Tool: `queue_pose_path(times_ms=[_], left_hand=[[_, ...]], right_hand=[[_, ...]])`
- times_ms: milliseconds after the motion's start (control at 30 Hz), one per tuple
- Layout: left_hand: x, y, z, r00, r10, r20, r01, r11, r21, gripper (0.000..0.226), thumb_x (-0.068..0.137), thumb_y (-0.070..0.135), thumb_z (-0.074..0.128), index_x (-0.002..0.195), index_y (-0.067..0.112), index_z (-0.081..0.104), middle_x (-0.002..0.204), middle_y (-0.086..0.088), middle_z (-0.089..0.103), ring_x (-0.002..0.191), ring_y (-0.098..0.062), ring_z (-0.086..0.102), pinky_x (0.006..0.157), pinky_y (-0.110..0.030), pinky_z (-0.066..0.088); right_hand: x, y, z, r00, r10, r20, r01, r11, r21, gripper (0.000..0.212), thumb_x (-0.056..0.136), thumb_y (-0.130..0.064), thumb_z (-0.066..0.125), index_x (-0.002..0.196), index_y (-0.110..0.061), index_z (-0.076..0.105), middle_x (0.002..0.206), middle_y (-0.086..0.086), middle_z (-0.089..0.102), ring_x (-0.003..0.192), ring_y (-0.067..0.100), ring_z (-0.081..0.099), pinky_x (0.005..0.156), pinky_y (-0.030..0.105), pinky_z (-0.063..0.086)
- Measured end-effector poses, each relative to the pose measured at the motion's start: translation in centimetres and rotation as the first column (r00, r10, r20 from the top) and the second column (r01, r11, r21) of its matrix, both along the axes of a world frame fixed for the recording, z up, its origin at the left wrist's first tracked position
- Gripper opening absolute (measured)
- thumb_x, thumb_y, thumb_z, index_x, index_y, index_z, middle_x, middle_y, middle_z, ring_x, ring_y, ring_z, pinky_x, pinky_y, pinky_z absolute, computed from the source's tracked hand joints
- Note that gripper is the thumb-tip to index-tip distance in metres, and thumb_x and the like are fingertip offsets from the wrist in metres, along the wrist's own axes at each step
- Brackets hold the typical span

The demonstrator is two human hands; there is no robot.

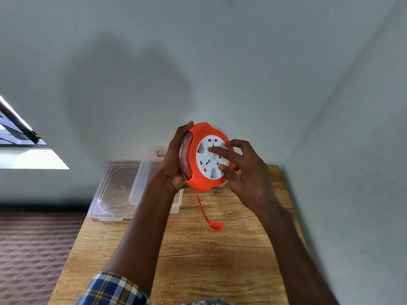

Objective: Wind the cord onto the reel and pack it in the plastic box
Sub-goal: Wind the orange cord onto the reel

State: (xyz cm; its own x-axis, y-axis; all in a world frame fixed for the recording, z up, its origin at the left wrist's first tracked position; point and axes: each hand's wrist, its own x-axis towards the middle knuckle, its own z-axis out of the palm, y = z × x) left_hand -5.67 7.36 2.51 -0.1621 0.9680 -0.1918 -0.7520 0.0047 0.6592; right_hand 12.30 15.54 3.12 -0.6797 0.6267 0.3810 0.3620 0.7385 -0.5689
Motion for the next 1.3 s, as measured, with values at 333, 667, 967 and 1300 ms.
queue_pose_path(times_ms=[333, 667, 967, 1300], left_hand=[[0.1, -0.3, -0.4, 0.999, -0.020, -0.043, 0.017, 0.997, -0.074, 0.062, 0.096, 0.068, 0.051, 0.116, 0.018, 0.082, 0.116, -0.013, 0.078, 0.100, -0.029, 0.076, 0.089, -0.045, 0.062], [0.7, -0.2, 0.2, 0.993, 0.010, -0.116, -0.015, 0.999, -0.044, 0.057, 0.101, 0.062, 0.052, 0.113, 0.016, 0.082, 0.110, -0.012, 0.080, 0.100, -0.029, 0.077, 0.089, -0.043, 0.063], [0.5, -0.1, -0.4, 0.992, 0.027, -0.122, -0.035, 0.997, -0.070, 0.062, 0.101, 0.067, 0.047, 0.115, 0.018, 0.083, 0.116, -0.013, 0.079, 0.101, -0.029, 0.077, 0.089, -0.045, 0.063], [-0.5, -0.2, -0.7, 0.999, 0.036, -0.039, -0.038, 0.999, -0.038, 0.063, 0.098, 0.067, 0.046, 0.118, 0.019, 0.080, 0.116, -0.012, 0.078, 0.101, -0.029, 0.075, 0.086, -0.044, 0.064]], right_hand=[[-0.7, -0.8, 0.3, 0.982, 0.035, 0.186, -0.052, 0.995, 0.087, 0.061, 0.087, -0.038, 0.076, 0.141, -0.052, 0.051, 0.140, -0.011, 0.062, 0.120, 0.017, 0.055, 0.083, 0.032, 0.052], [-1.9, -2.7, -0.3, 0.957, -0.271, -0.102, 0.245, 0.946, -0.214, 0.072, 0.063, -0.076, 0.072, 0.129, -0.047, 0.064, 0.105, -0.015, 0.078, 0.089, 0.000, 0.072, 0.069, 0.016, 0.054], [-2.9, -3.1, -0.6, 0.934, -0.354, -0.043, 0.325, 0.894, -0.307, 0.070, 0.079, -0.081, 0.058, 0.130, -0.034, 0.066, 0.118, -0.006, 0.075, 0.095, 0.011, 0.073, 0.070, 0.023, 0.056], [-0.2, -0.5, -0.3, 0.989, 0.121, 0.081, -0.122, 0.993, 0.001, 0.064, 0.093, -0.029, 0.072, 0.144, -0.053, 0.043, 0.150, -0.011, 0.052, 0.133, 0.014, 0.052, 0.098, 0.039, 0.055]])
